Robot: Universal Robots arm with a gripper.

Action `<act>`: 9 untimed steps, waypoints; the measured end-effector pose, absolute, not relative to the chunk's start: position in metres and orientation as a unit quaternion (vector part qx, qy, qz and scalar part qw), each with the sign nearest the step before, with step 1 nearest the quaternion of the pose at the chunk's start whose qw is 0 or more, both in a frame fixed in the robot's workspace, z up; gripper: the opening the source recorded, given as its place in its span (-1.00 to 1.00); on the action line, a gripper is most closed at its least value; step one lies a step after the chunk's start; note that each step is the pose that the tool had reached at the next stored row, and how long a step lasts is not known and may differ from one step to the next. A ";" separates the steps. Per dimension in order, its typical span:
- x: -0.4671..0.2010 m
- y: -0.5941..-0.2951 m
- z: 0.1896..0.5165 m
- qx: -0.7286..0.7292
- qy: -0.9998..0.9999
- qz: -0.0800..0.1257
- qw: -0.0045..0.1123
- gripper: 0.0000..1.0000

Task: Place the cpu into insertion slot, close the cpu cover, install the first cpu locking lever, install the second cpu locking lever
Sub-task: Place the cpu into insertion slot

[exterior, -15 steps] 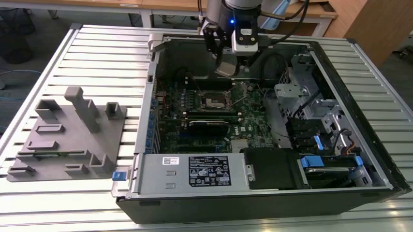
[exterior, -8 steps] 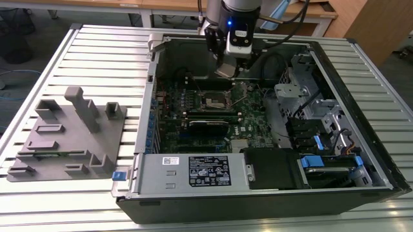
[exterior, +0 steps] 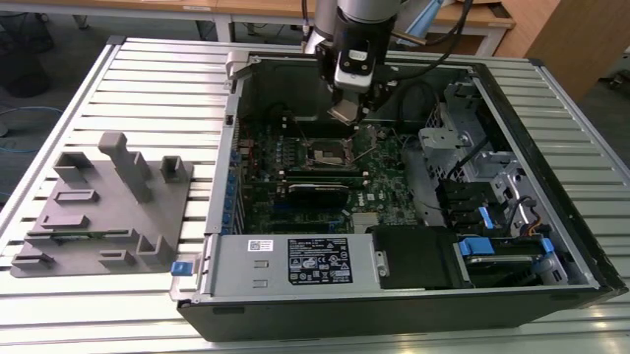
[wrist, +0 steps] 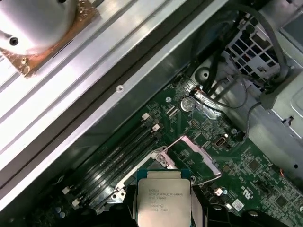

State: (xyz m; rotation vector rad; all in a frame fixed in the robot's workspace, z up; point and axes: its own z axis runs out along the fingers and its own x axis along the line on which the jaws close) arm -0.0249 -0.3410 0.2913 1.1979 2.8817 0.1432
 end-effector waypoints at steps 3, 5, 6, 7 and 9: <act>-0.025 -0.341 0.290 0.401 0.915 0.046 0.010 0.08; -0.025 -0.341 0.290 0.401 0.915 0.046 0.010 0.08; -0.025 -0.341 0.290 0.401 0.915 0.046 0.010 0.08; -0.025 -0.341 0.290 0.401 0.915 0.046 0.010 0.08; -0.025 -0.341 0.289 0.410 0.911 0.046 0.010 0.08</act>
